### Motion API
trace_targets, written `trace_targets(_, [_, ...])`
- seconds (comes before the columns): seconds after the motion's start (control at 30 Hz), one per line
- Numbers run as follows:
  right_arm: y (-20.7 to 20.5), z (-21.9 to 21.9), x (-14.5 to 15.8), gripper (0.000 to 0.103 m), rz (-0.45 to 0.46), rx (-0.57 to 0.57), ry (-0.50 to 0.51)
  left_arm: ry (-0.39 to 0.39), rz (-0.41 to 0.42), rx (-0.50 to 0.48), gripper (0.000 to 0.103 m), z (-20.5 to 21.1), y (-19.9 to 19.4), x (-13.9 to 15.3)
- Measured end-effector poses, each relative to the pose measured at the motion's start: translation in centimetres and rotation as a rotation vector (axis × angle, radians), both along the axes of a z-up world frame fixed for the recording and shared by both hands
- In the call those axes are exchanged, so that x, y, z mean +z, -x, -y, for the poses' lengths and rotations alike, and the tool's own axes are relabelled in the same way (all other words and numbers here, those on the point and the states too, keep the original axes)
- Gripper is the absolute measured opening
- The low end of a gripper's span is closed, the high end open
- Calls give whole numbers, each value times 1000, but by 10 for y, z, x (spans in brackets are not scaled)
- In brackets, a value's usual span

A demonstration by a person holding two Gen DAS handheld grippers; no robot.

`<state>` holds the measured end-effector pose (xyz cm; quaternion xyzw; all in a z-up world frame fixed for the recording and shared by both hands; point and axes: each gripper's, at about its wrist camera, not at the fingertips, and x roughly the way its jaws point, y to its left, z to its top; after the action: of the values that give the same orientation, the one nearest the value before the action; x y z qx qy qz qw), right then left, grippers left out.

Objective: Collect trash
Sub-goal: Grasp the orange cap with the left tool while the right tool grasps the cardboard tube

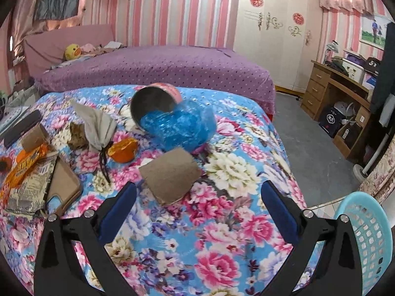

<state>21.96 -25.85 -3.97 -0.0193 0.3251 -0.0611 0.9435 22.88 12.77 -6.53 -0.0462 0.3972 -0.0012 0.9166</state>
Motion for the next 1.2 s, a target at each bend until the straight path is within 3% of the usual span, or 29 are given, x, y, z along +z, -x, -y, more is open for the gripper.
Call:
trace_targets(0.13, [-6, -8, -3, 98, -21, 16, 14, -10, 30, 19, 24, -1, 4, 13])
trace_targets(0.23, [-15, -13, -5, 98, -32, 33, 13, -64, 62, 17, 25, 7, 6, 23])
trace_targets(0.53, [-50, -7, -13, 97, -100, 31, -35, -58, 60, -27, 25, 21, 5, 25])
trace_targets(0.6, [-55, -8, -15, 80, -117, 49, -40, -44, 58, -25, 25, 23, 5, 24])
trace_targets(0.7, [-55, -15, -15, 66, -121, 84, -28, -36, 62, -19, 25, 25, 5, 25])
trace_targets(0.83, [-46, -25, -11, 61, -90, 103, 22, -25, 61, -19, 25, 29, 3, 24])
trace_targets(1.2, [-12, -13, 9, 59, -29, 114, 42, 17, 69, 2, 24, 18, 9, 27])
